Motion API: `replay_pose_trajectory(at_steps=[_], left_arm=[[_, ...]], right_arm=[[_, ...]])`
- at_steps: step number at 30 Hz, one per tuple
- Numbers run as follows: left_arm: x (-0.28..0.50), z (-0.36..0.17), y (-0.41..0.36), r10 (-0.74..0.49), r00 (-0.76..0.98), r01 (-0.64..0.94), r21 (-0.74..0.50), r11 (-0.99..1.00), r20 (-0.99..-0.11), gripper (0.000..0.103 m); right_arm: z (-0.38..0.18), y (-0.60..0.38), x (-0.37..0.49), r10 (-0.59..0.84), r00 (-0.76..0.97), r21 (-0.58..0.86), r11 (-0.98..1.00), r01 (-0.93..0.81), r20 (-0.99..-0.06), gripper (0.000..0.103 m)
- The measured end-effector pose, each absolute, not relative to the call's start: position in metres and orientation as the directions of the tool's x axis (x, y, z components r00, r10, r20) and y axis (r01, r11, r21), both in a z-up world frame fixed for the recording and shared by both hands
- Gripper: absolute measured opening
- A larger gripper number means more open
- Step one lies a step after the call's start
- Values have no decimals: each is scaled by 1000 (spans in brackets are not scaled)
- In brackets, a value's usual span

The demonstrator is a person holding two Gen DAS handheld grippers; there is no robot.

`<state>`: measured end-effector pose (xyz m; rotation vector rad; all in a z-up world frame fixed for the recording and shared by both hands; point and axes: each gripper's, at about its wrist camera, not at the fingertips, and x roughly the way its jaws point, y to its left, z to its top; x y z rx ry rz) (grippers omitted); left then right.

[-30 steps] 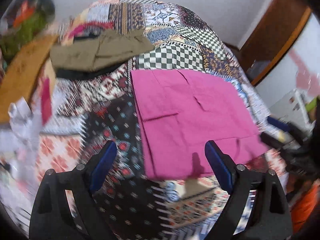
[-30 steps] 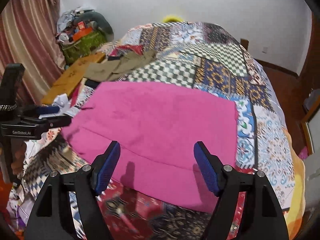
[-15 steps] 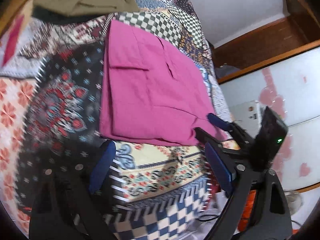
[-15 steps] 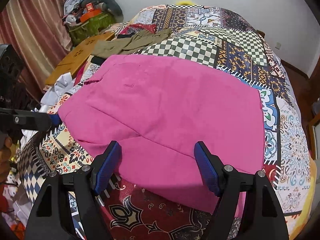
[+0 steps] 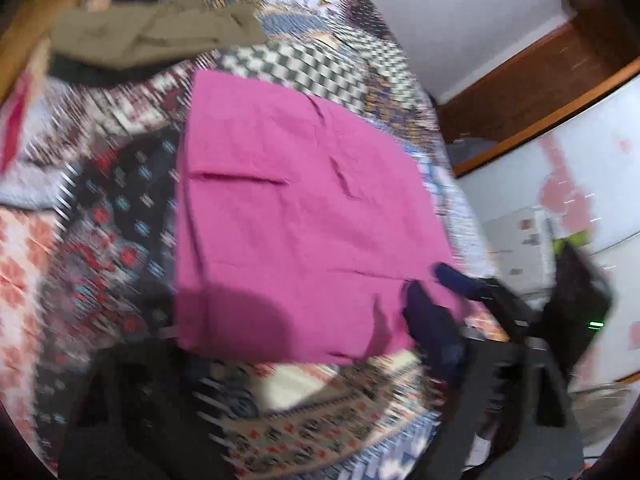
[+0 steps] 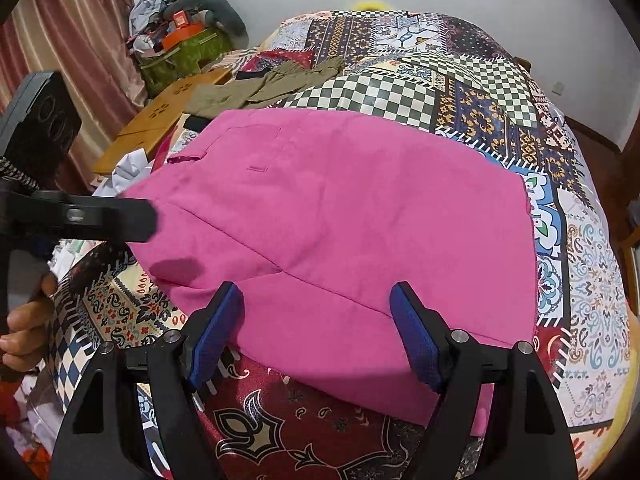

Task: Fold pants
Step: 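Grasp the pink trousers' edge with the left gripper and lift it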

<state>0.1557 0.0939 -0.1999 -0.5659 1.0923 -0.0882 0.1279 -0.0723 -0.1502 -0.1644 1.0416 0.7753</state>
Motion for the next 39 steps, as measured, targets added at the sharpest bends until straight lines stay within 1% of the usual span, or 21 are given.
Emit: replay_pose_trajectory(at_steps=[1, 4, 7, 9, 12, 16, 19, 22, 26, 29, 34, 39], left_arm=[[157, -200, 93, -289, 477, -214, -429, 877, -830, 43], [156, -196, 88, -211, 515, -210, -361, 909, -830, 34], [148, -188, 80, -127, 552, -191, -274, 943, -824, 30], [140, -180, 78, -58, 575, -187, -200, 962, -816, 30], [131, -172, 85, 37, 596, -206, -108, 973, -802, 30], [127, -170, 107, 64, 585, -249, -104, 963, -809, 30], [124, -165, 112, 158, 584, -289, -22, 957, -796, 28], [119, -156, 115, 214, 596, -312, 22, 950, -774, 26], [118, -137, 99, 243, 637, -267, 86, 960, -731, 24], [123, -121, 77, 231, 684, -210, 117, 971, -692, 23], [141, -95, 46, 130, 748, -106, 77, 991, -650, 21], [164, -85, 18, -39, 760, 28, -28, 999, -649, 21]], right_arm=[[-150, -73, 128, 500, 269, 230, 727, -647, -823, 76], [-150, -73, 128, 507, 267, 239, 725, -645, -820, 76], [-149, -75, 127, 518, 268, 255, 729, -636, -813, 76], [-148, -78, 128, 528, 265, 273, 730, -627, -807, 74], [-146, -85, 130, 543, 264, 303, 738, -603, -797, 74], [-148, -99, 131, 551, 274, 321, 748, -581, -789, 71], [-145, -105, 128, 554, 280, 322, 748, -580, -784, 71], [-145, -109, 124, 509, 311, 267, 772, -576, -802, 71], [-150, -124, 126, 498, 317, 271, 790, -550, -807, 71], [-153, -133, 129, 495, 324, 278, 801, -530, -806, 71], [-158, -138, 131, 504, 323, 301, 805, -511, -801, 72], [-157, -138, 130, 504, 325, 300, 806, -511, -800, 73]])
